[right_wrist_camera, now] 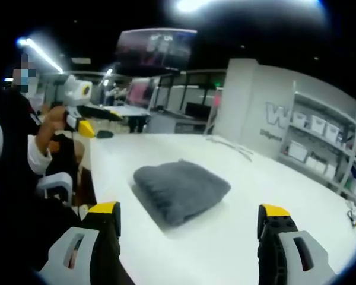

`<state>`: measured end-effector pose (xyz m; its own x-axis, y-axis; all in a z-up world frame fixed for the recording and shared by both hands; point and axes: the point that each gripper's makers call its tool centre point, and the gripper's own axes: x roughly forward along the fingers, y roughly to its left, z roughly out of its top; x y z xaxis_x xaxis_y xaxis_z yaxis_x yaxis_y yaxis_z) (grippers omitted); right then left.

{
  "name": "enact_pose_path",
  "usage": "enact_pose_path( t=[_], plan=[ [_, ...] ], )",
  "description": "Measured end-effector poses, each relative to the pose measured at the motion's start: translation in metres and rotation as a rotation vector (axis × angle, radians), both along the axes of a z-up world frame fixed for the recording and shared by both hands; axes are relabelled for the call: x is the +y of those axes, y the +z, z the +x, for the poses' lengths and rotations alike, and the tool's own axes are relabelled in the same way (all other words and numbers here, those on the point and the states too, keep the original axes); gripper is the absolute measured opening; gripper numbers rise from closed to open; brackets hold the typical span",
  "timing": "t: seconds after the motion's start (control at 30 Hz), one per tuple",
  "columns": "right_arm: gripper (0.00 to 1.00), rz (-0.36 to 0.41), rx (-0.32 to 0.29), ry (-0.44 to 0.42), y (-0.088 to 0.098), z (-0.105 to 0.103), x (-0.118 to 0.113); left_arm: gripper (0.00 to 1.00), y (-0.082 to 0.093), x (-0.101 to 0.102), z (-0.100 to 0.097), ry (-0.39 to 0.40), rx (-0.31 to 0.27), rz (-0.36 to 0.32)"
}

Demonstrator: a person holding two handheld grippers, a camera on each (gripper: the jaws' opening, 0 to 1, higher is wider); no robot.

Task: Open the folded towel by lifting each exposed corner and separating the folded layers until the towel lies flat within the target outline without major curled edges

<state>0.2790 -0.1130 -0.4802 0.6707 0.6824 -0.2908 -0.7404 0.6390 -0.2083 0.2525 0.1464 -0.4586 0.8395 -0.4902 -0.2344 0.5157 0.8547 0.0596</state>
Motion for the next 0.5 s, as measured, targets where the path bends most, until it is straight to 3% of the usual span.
enact_pose_path(
  t=[0.5],
  plan=[
    [0.97,0.001,0.01,-0.005,-0.004,0.0041,-0.0025,0.98,-0.0034,0.0004,0.0034,0.003,0.007,-0.001]
  ],
)
